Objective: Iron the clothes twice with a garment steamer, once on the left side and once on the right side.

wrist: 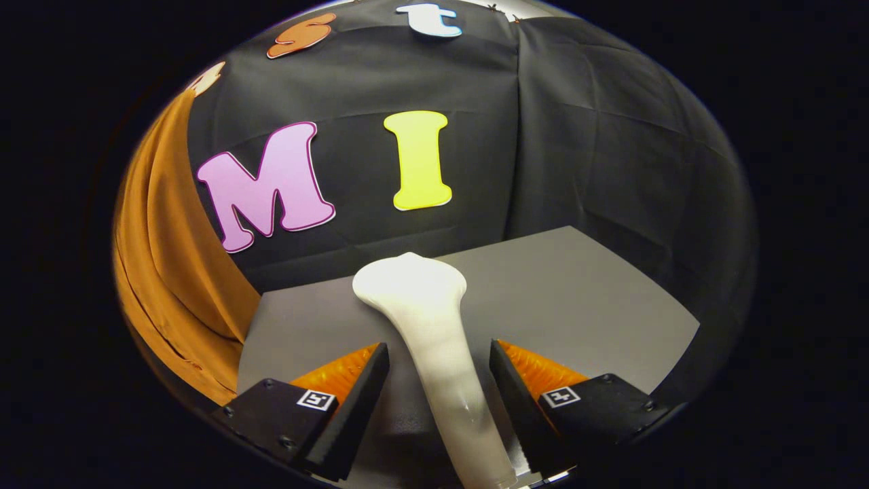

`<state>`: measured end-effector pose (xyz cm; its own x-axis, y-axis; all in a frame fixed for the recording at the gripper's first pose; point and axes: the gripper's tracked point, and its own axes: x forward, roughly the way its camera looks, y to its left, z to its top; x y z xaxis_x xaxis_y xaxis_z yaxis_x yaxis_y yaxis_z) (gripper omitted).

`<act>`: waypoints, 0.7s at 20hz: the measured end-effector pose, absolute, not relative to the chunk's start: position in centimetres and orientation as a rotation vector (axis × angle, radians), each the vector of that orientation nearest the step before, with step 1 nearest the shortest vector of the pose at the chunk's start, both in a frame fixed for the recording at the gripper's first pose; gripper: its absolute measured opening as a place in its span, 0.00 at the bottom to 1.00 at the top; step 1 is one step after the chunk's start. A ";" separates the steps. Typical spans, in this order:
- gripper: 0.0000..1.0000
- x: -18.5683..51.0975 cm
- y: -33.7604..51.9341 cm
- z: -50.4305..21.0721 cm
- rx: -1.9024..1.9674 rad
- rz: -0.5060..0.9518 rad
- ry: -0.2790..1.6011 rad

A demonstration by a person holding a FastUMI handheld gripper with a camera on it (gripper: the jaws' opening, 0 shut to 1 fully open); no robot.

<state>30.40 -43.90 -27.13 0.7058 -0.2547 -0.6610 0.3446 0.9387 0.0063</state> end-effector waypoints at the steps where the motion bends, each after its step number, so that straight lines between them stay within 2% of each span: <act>1: 0.89 30.7 -44.0 -27.9 0.147 -0.336 0.729; 2: 0.76 30.6 -44.3 -28.3 0.151 -0.347 0.749; 5: 0.58 30.5 -44.3 -28.9 0.123 -0.313 0.778; 7: 0.51 30.4 -44.4 -28.5 0.131 -0.303 0.769; 14: 0.50 29.5 -44.8 -26.1 0.168 -0.308 0.706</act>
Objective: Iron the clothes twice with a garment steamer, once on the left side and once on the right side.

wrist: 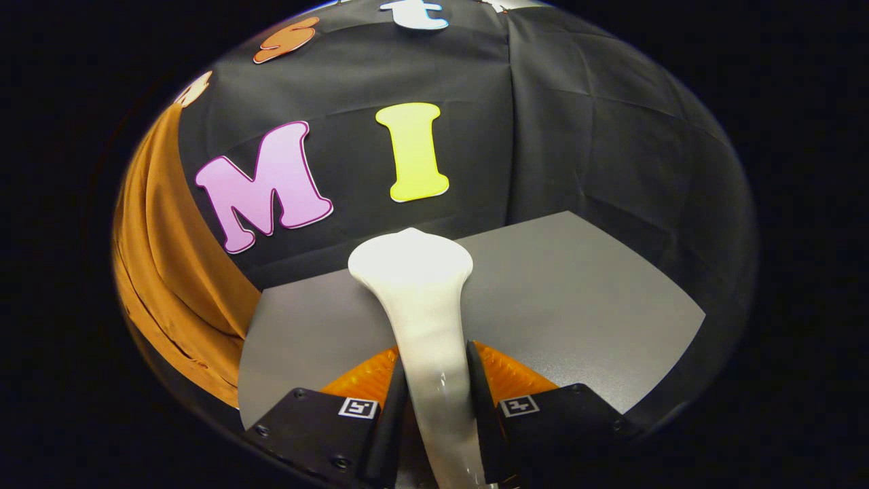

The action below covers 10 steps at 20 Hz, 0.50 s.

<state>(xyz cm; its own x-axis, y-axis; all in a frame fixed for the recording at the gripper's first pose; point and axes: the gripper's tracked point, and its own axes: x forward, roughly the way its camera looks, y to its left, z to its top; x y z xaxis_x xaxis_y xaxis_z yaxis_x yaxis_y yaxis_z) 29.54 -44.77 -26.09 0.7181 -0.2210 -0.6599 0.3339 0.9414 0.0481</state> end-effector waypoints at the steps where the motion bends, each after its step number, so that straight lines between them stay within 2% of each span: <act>1: 0.50 29.3 -44.6 -25.2 0.166 -0.306 0.678; 10: 0.50 25.2 -42.0 -16.3 0.203 -0.265 0.381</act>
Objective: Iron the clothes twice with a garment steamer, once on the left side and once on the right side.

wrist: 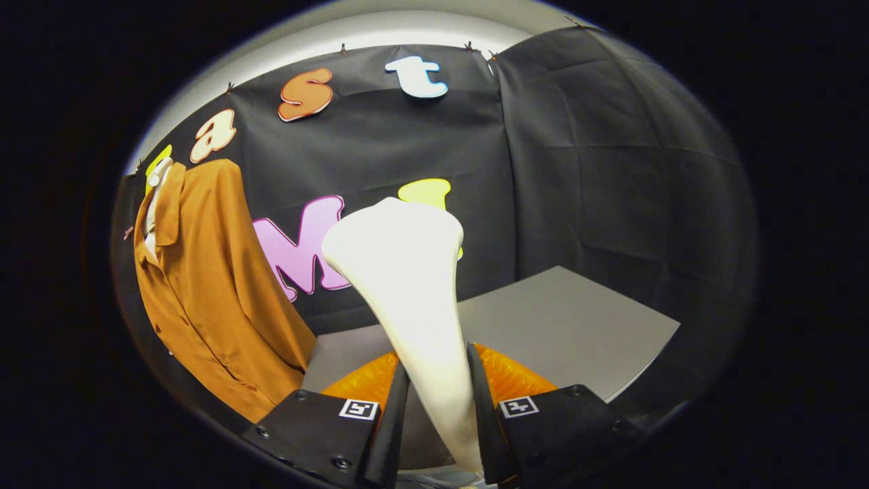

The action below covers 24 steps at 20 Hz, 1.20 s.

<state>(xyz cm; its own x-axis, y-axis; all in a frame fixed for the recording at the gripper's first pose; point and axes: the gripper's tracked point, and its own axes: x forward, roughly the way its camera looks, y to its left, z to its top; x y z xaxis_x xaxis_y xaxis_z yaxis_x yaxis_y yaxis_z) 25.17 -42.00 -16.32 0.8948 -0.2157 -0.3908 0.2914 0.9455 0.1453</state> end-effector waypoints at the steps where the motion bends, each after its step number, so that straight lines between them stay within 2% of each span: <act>1: 0.50 24.9 -41.2 -15.5 0.207 -0.257 0.355; 15: 0.50 23.9 -23.9 -10.5 0.103 -0.206 0.216; 24: 0.50 25.8 -15.6 -11.6 0.098 -0.192 0.239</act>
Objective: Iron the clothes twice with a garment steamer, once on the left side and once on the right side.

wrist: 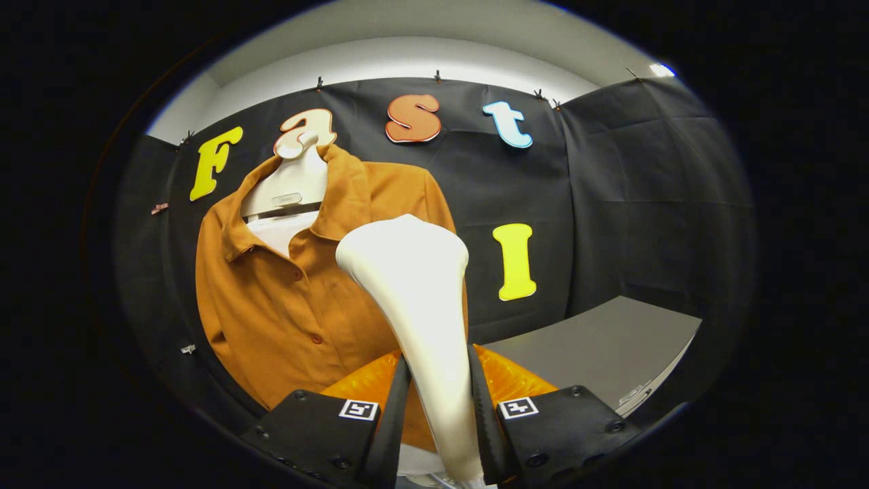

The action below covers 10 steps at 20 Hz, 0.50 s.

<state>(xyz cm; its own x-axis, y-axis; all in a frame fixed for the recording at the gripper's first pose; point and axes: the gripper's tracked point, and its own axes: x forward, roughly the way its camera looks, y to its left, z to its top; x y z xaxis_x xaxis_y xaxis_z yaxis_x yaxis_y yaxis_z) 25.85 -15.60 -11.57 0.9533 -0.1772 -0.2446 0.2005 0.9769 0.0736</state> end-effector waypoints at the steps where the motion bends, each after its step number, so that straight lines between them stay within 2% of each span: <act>1: 0.50 26.2 -15.1 -11.7 0.098 -0.195 0.246; 10: 0.50 29.0 -11.7 -14.5 0.048 -0.196 0.317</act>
